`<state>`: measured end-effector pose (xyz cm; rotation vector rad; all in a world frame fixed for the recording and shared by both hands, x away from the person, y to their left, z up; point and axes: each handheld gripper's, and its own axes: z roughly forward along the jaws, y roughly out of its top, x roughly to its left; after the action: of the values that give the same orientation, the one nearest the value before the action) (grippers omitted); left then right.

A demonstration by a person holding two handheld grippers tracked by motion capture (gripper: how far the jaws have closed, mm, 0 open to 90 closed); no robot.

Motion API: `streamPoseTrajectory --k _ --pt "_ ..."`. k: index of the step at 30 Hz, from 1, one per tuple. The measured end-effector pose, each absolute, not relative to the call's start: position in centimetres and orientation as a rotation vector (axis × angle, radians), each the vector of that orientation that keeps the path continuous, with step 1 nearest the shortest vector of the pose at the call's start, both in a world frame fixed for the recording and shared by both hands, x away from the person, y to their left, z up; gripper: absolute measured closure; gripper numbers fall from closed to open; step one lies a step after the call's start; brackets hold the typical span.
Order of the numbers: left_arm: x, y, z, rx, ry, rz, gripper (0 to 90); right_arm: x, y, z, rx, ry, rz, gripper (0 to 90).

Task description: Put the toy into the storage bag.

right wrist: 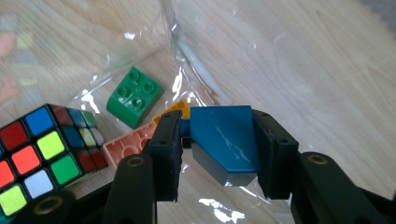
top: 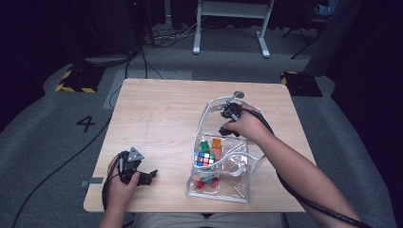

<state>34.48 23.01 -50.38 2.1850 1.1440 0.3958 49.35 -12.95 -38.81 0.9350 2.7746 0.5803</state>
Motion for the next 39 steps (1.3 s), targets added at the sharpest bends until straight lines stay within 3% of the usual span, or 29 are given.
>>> streamPoseTrajectory --k 10,15,22,39 --pt "34.5 23.0 -50.4 2.188 1.144 0.395 0.0 49.2 -12.7 -39.2 0.950 2.798 0.487 56.7" --pt "34.5 23.0 -50.4 2.184 1.144 0.395 0.0 49.2 -12.6 -39.1 0.958 2.792 0.508 48.4" --pt "34.5 23.0 -50.4 2.185 1.146 0.395 0.0 49.0 -12.7 -38.4 0.953 2.784 0.593 46.4" --pt "34.5 23.0 -50.4 2.185 1.146 0.395 0.0 47.5 -16.3 -30.3 0.984 2.603 1.054 44.8"
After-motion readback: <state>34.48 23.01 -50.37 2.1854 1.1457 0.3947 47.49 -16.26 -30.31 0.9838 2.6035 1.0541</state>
